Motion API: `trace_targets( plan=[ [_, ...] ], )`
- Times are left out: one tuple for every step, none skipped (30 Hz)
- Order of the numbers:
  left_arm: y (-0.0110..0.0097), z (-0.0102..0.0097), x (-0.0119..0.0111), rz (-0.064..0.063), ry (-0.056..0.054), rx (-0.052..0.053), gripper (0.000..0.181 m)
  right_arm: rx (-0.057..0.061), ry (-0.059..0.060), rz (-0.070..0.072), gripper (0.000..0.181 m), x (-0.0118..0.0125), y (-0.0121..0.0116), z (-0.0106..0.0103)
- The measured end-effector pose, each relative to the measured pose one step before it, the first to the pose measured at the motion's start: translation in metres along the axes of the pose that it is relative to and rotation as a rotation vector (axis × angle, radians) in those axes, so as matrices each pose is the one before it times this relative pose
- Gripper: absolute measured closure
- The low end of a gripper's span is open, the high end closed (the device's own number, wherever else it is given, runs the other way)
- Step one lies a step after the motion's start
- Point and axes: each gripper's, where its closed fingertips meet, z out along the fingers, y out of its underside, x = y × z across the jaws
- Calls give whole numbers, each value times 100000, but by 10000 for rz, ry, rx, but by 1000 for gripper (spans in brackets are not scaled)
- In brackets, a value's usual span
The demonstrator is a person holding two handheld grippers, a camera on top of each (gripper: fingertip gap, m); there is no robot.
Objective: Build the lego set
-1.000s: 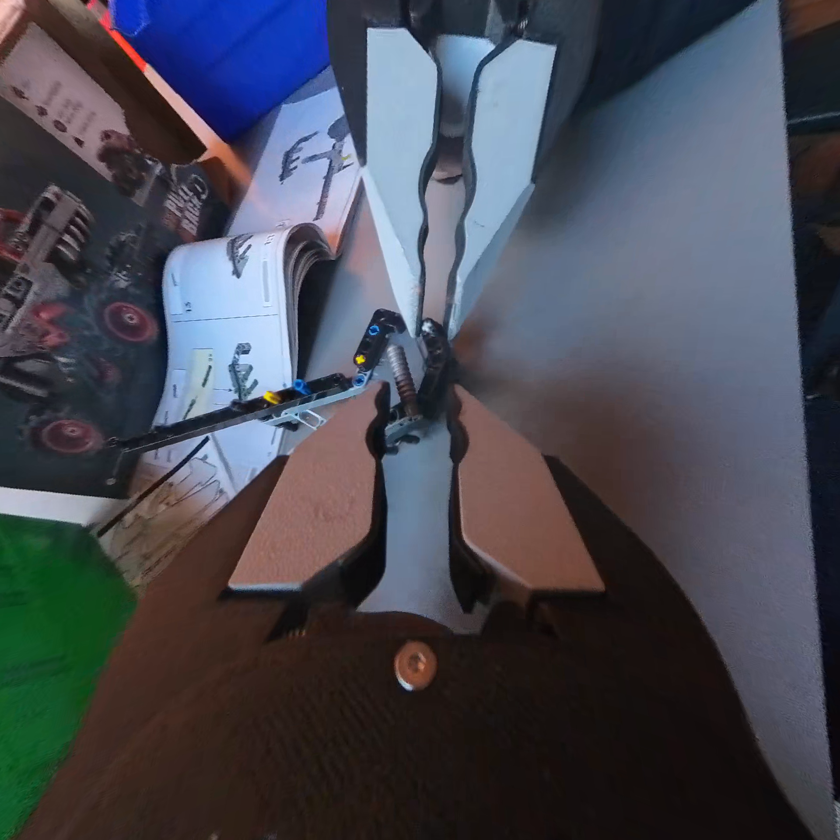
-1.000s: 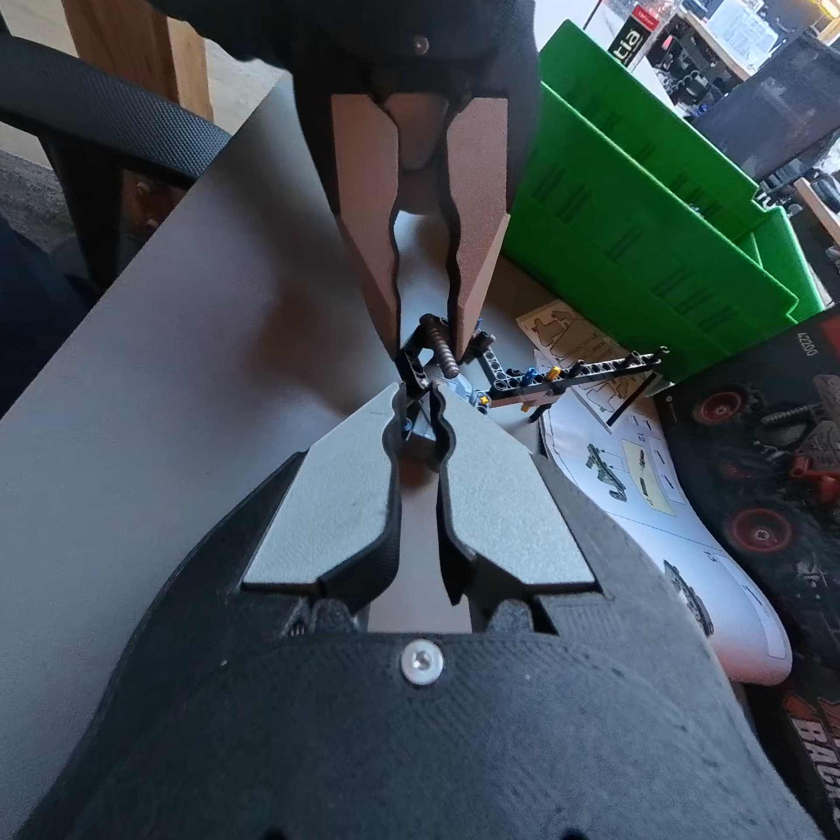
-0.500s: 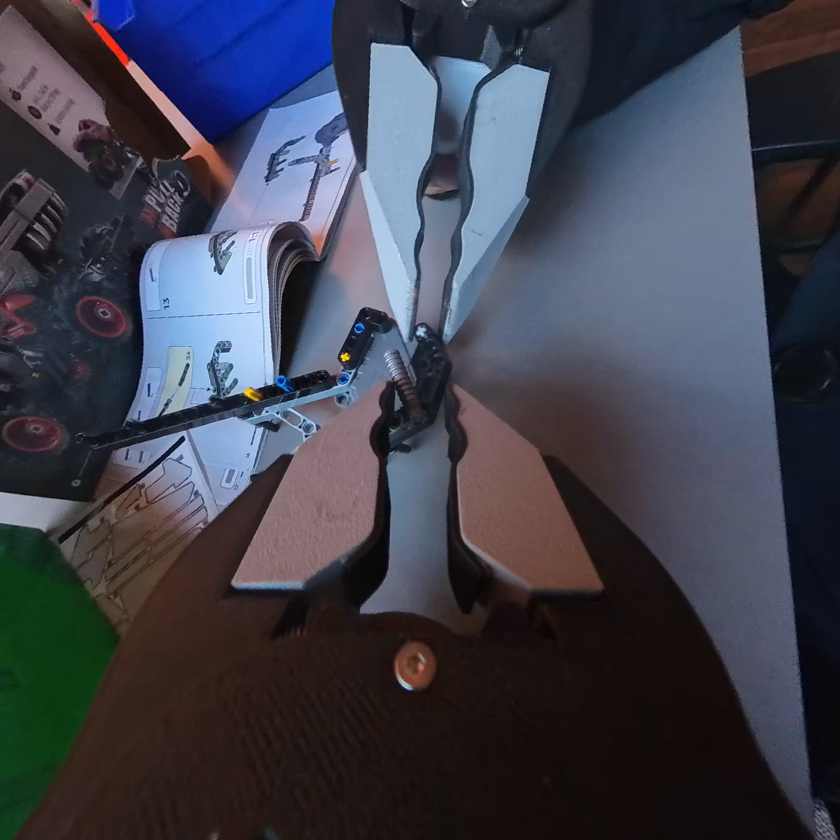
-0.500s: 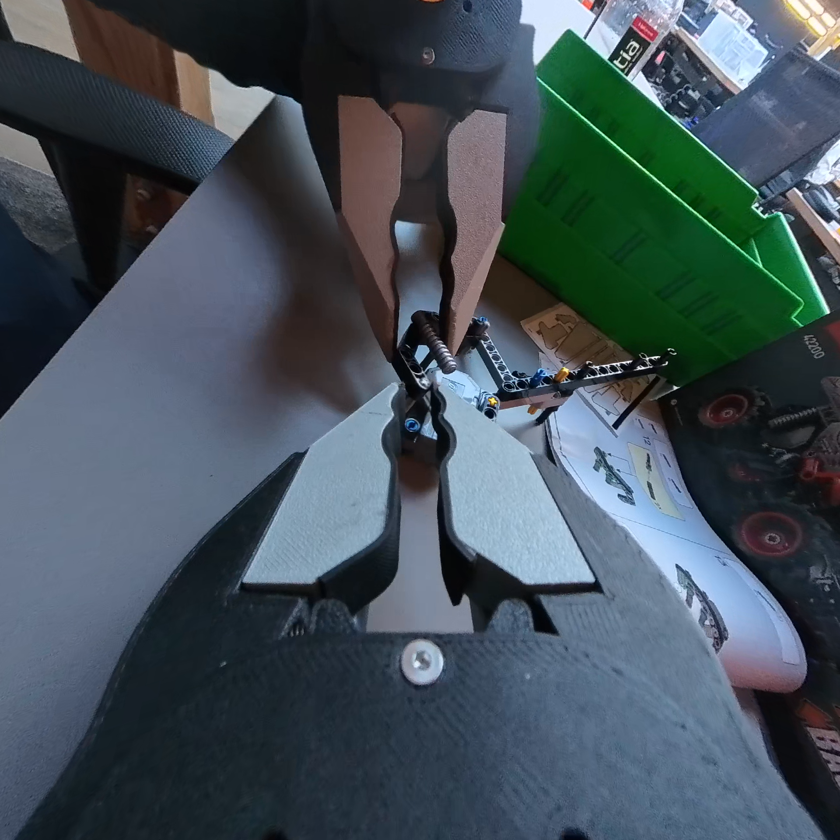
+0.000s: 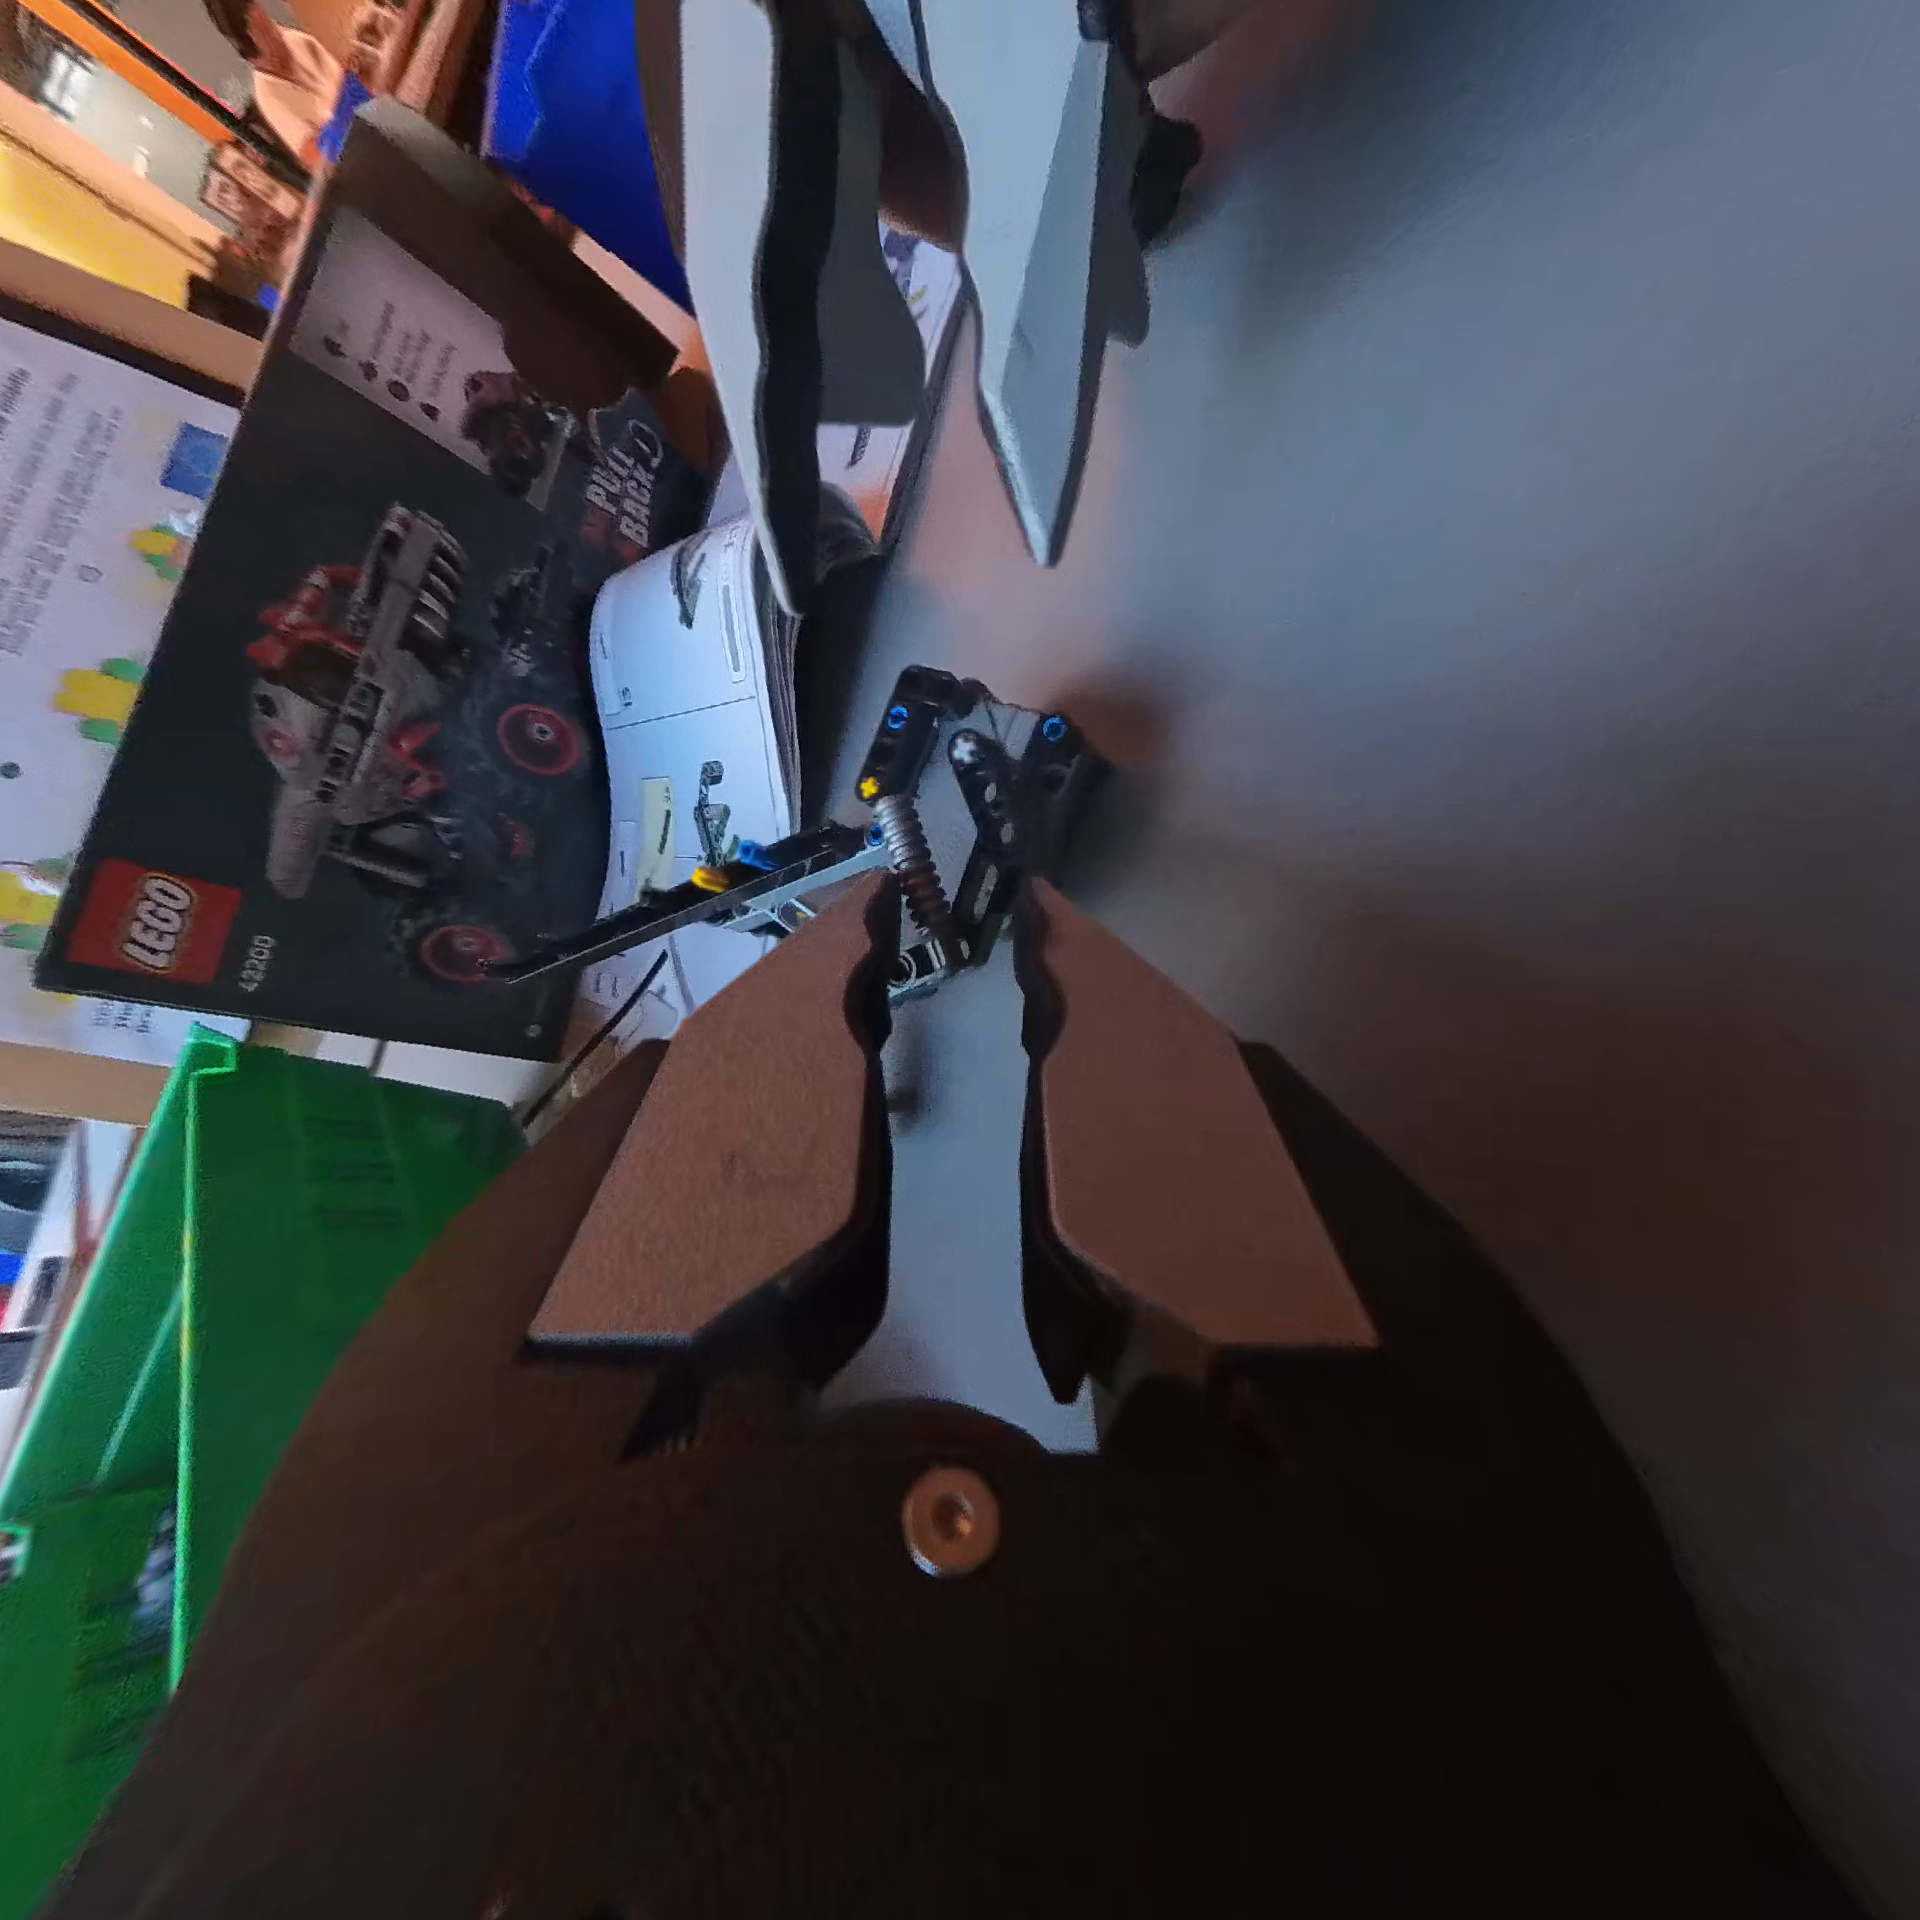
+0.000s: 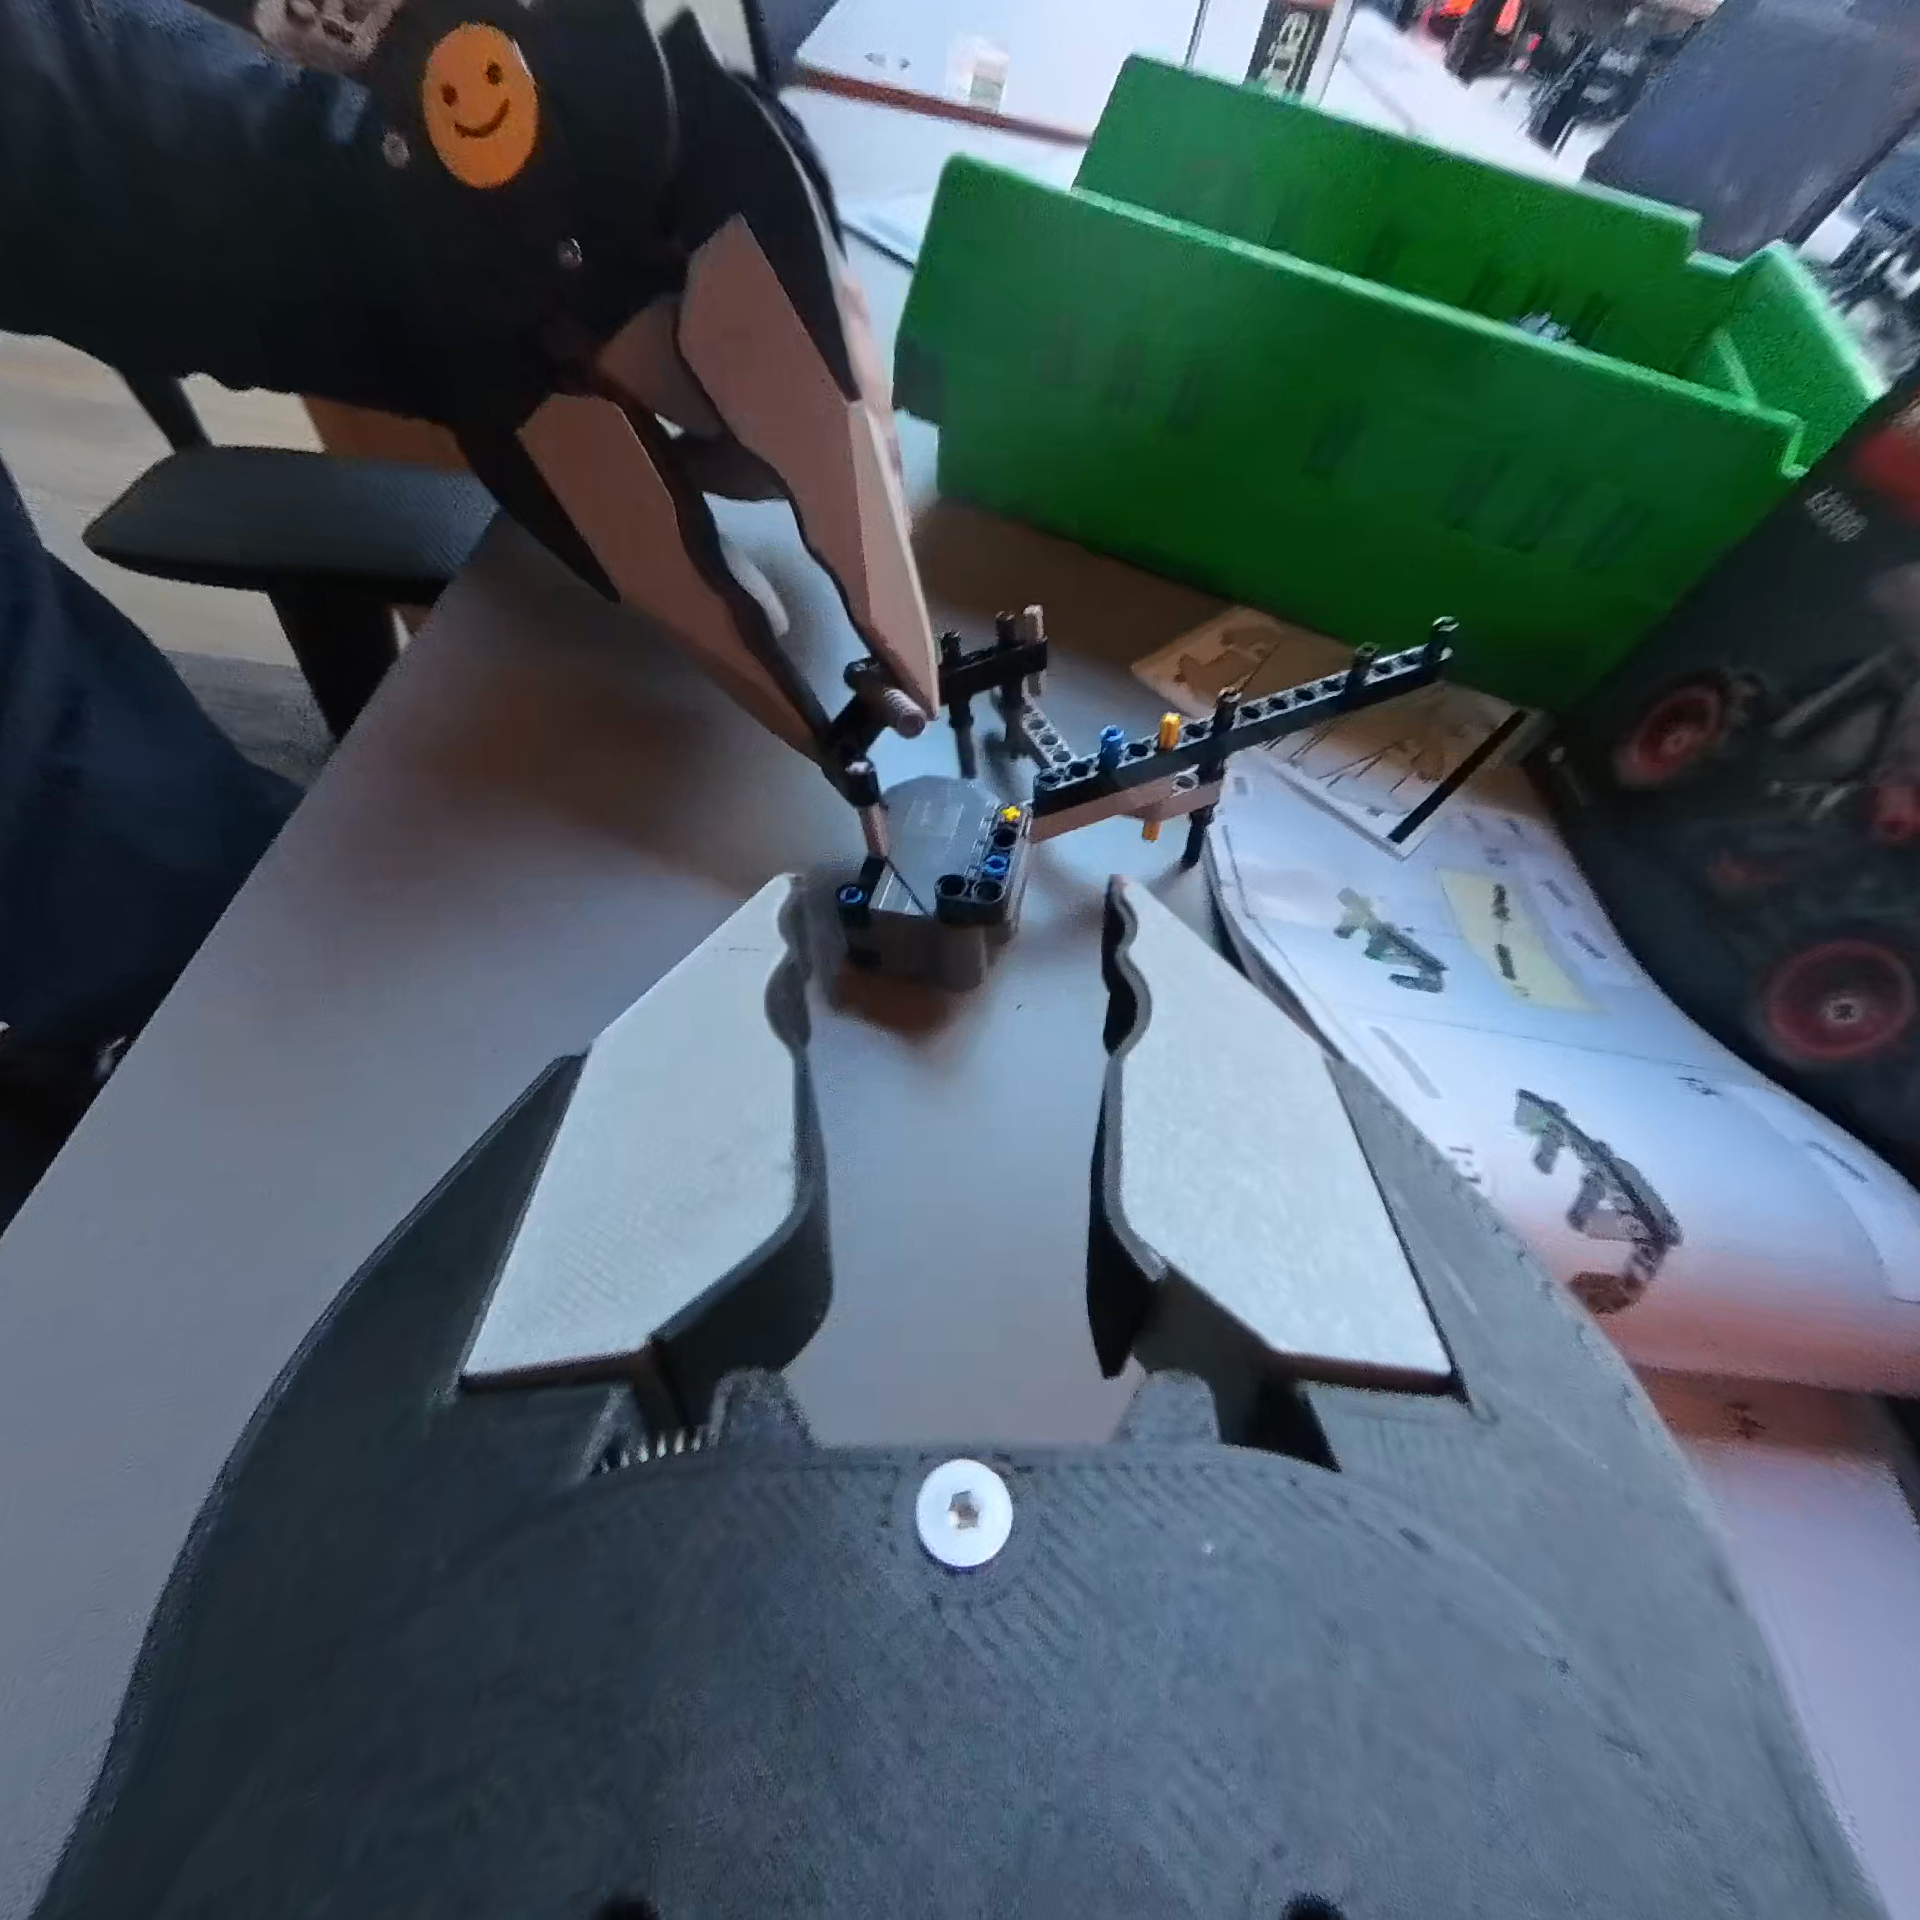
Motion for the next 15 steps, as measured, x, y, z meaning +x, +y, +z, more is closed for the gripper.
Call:
trace_targets(
  plan=[
    [105, 173, 153, 149, -31, -82, 163, -234, -78, -86, 126, -193, 352, 319],
    [49, 140, 218, 52, 60, -62, 163, -267, 25, -131, 125, -79, 287, 289],
    [-29, 79, 214, -14, 85, -18, 163, -148, 94, -128, 125, 11, 125, 222],
    [-74, 25, 126, -13, 47, -8, 163, -84, 65, -99, 128, -14, 36, 158],
    [-73, -26, -45, 35, -64, -19, 163, -81, 38, -67, 129, -11, 62, 122],
    [-10, -23, -198, 83, -157, -57, 163, -71, 21, -47, 131, -26, 65, 82],
    [43, 0, -209, 105, -169, -100, 163, -45, 14, -33, 132, -23, 53, 42],
    [53, 25, -143, 80, -132, -118, 163, -23, 23, -18, 132, 5, 26, 20],
    [33, 51, -10, 47, -51, -117, 163, -19, 12, -10, 132, 14, 30, -3],
    [24, 51, 120, 77, -5, -108, 163, -17, 20, 10, 132, 40, 40, -11],
    [63, 44, 183, 162, -5, -124, 163, -3, 21, 36, 132, 68, 17, -18],
    [150, 41, 134, 228, -50, -186, 163, 18, 9, 43, 132, 43, -12, -27],
    [182, 36, 51, 246, -93, -205, 163, 28, 16, 43, 133, 50, -41, -36],
    [62, 25, 45, 210, -88, -125, 163, 14, 22, 66, 133, 43, -28, 8],
    [-58, 14, 15, 127, -74, -28, 163, -14, 20, 97, 134, 44, -20, 53]
  ],
)
